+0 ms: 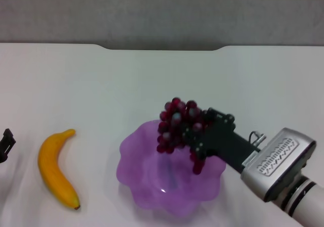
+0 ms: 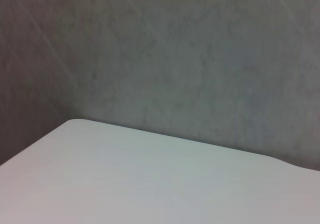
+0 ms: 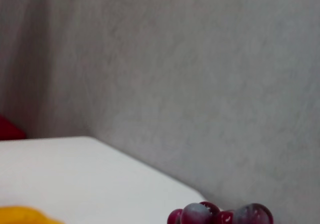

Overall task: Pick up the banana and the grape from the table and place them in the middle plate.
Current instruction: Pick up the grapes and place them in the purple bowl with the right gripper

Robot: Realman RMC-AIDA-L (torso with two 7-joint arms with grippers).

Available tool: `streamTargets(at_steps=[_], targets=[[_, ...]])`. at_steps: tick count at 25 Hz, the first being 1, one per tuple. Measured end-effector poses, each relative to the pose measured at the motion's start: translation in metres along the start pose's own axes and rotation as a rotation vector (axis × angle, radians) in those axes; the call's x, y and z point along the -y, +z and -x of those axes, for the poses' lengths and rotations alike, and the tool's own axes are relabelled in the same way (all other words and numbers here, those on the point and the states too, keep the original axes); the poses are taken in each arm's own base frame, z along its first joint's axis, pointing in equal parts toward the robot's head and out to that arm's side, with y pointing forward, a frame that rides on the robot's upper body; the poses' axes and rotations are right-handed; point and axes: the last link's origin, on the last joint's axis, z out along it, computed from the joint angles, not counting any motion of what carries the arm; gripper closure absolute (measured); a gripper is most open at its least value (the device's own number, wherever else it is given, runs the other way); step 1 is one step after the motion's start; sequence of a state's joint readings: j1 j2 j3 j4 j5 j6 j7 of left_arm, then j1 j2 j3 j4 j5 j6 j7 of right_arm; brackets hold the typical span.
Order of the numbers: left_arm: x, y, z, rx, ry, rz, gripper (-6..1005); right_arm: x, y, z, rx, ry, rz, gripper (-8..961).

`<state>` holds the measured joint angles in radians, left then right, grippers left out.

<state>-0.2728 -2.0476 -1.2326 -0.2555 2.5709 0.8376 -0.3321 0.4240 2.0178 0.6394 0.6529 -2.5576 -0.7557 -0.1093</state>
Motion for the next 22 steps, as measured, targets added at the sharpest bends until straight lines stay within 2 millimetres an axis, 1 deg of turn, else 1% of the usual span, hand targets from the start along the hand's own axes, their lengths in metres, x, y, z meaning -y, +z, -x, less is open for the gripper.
streamTargets(at_steps=[1, 5, 13, 19, 22], targets=[[0.0, 0.0, 0.0, 0.0, 0.0, 0.001, 153, -0.003, 0.0, -0.003, -0.014, -0.001, 0.014, 536], [-0.002, 0.001, -0.001, -0.002, 0.0, 0.004, 153, -0.002, -0.003, -0.008, -0.035, 0.003, 0.013, 536], [-0.006, 0.004, -0.002, -0.005, 0.0, 0.015, 154, 0.003, -0.017, -0.034, -0.128, 0.025, 0.008, 535], [-0.006, 0.004, -0.002, -0.004, -0.001, 0.017, 154, 0.003, -0.019, -0.037, -0.133, 0.026, 0.007, 535], [-0.007, 0.005, -0.003, -0.006, 0.0, 0.02, 154, 0.006, -0.023, -0.034, -0.088, 0.012, 0.003, 536]])
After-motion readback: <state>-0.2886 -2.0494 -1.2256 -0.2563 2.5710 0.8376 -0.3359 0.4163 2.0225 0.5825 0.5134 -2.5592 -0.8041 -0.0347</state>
